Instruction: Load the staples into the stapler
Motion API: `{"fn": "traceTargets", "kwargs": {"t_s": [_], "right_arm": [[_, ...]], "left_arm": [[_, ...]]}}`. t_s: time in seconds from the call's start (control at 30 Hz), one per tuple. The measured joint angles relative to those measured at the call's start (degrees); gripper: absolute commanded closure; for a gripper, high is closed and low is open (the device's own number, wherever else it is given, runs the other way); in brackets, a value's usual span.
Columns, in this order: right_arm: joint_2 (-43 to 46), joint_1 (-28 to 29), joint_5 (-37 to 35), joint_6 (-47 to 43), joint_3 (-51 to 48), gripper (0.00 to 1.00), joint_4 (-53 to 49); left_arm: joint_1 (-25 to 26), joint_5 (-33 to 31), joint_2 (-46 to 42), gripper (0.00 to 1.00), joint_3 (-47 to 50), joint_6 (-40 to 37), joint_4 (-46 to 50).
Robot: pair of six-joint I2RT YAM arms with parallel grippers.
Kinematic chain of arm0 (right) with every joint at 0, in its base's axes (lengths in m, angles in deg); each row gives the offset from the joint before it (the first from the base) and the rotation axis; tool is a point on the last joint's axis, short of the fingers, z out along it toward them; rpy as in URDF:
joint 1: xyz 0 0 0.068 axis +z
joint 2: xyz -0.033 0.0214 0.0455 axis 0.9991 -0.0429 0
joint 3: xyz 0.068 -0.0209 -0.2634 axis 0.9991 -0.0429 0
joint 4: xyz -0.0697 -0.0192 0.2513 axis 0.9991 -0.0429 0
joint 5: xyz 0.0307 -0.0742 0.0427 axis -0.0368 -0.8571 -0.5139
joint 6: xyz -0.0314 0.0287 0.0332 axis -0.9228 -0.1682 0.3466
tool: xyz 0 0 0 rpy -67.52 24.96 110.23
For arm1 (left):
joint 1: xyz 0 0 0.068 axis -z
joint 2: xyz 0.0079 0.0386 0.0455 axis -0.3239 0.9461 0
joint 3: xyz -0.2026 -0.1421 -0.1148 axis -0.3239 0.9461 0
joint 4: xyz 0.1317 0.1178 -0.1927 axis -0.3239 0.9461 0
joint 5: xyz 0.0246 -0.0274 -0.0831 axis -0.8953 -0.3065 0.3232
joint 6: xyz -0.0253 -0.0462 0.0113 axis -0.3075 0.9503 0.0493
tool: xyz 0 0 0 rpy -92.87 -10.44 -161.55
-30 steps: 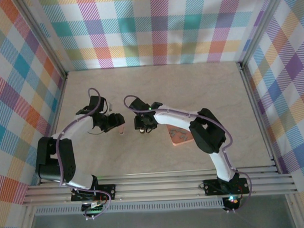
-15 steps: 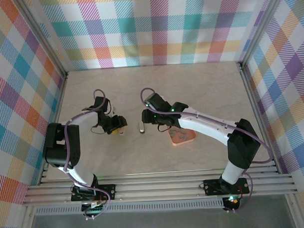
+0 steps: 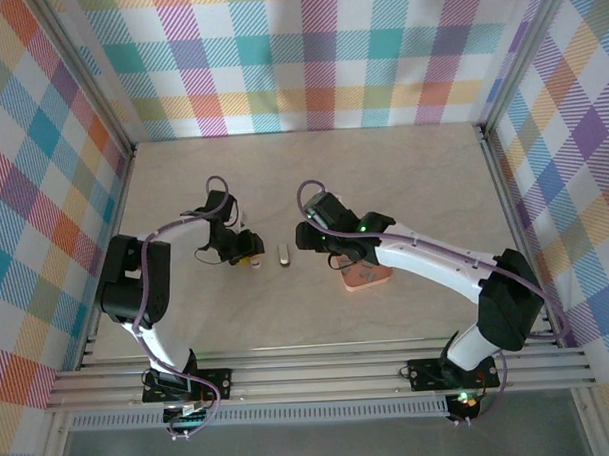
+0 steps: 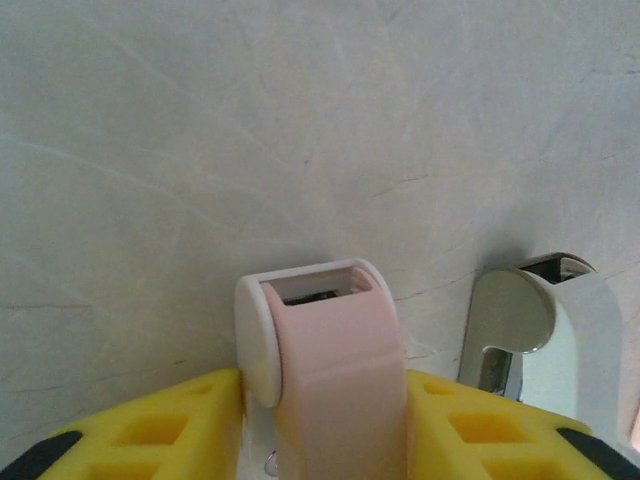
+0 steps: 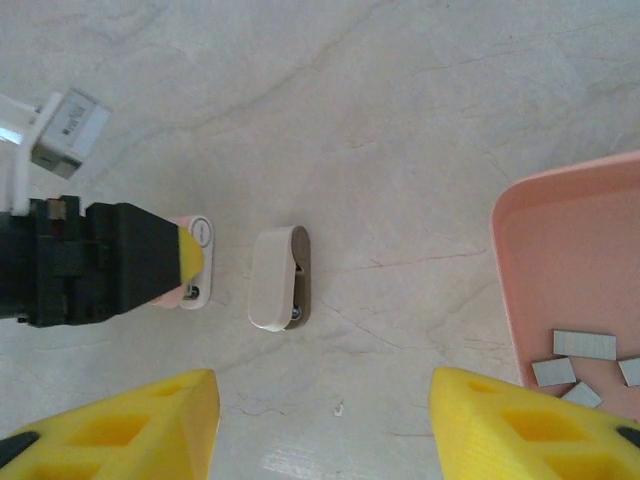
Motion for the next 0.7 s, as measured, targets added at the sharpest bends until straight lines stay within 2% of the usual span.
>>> {"fn": "traceTargets", "kwargs": {"t_s": [0.23,0.37,0.5,0.7], "right_arm": [[0.2,0.0,-0.2,0.0,-1.1,0.42,0.3],[1.0,0.0,-0.4,0.0,-1.9,0.42,0.4],[2.6,-0.4,-0.6,0.0,-2.4,0.42,0.4],[3.8,-1.0,-0.6,0.0,-3.0,0.42,0.6]], "left_arm": [[2.7,-0.1,1.3,0.64,-1.4,0.2,-0.3],[6.3,0.8,1.9,0.63,-2.3,0.5,-0.9],[8.7,1.0,1.9,0.59,-3.3,0.6,-0.7],[9.0,-0.4,1.9,0.54,-4.3,0.5,0.7]]}}
